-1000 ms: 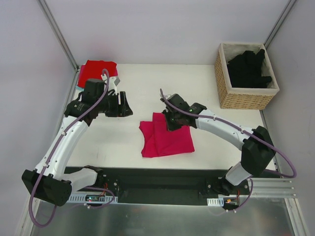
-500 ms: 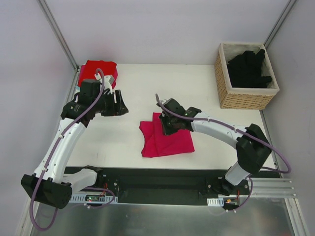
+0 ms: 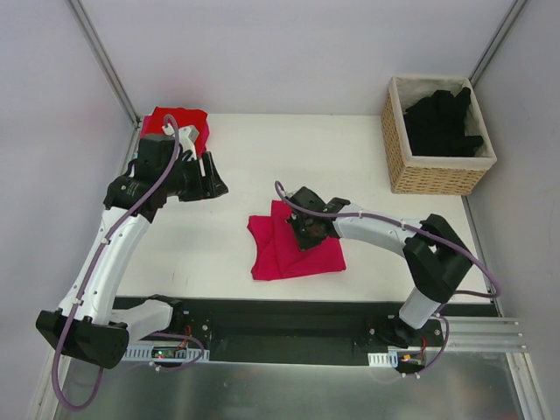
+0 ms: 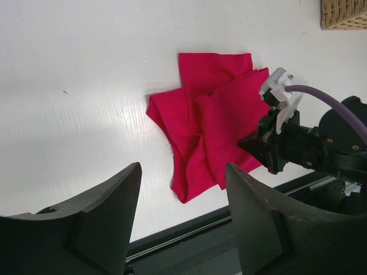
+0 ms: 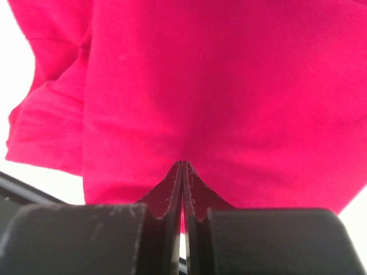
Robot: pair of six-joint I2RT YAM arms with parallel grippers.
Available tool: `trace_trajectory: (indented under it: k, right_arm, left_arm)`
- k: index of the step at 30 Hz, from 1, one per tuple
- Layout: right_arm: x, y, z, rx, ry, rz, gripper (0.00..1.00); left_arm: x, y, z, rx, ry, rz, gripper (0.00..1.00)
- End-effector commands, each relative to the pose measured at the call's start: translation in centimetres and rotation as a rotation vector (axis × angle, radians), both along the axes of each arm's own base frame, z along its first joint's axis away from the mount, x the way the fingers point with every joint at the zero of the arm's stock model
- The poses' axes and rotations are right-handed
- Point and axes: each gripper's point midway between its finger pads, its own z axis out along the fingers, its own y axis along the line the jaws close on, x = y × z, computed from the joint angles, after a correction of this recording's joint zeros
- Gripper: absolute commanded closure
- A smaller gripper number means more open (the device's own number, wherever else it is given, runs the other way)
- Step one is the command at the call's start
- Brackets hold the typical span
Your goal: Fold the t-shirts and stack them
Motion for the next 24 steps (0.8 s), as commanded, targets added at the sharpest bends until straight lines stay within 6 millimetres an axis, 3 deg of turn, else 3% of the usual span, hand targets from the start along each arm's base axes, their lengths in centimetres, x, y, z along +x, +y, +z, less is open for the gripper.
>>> trace_trajectory:
  k: [1,10,16,20,24]
  right_arm:
    - [0.8,0.5,-1.8,-0.021,-0.001,0.005,0.98]
    - [1.5,1.9,-3.6,-0.022,0.073,-0.021,0.99]
    - [3.1,0.3,-4.7,-0.106,0.172,-0.184,0.99]
    - [4.8,-0.5,-4.0,-0.162,0.15,-0.191,0.99]
    - [5.1,-0.7,-4.5,-0.188,0.151,-0.135,0.99]
  left_arm:
    - [-0.1,0.4,1.5,-0.005,-0.013,0.019,0.4]
    - [-0.3,0.5,2.0,0.0,0.0,0.028,0.4]
    - [-0.3,0.5,3.3,-0.009,-0.007,0.031,0.4]
    - [-0.4,0.5,4.2,-0.015,-0.014,0.033,0.4]
    - [-0.6,0.6,4.4,-0.015,-0.017,0.036,0.4]
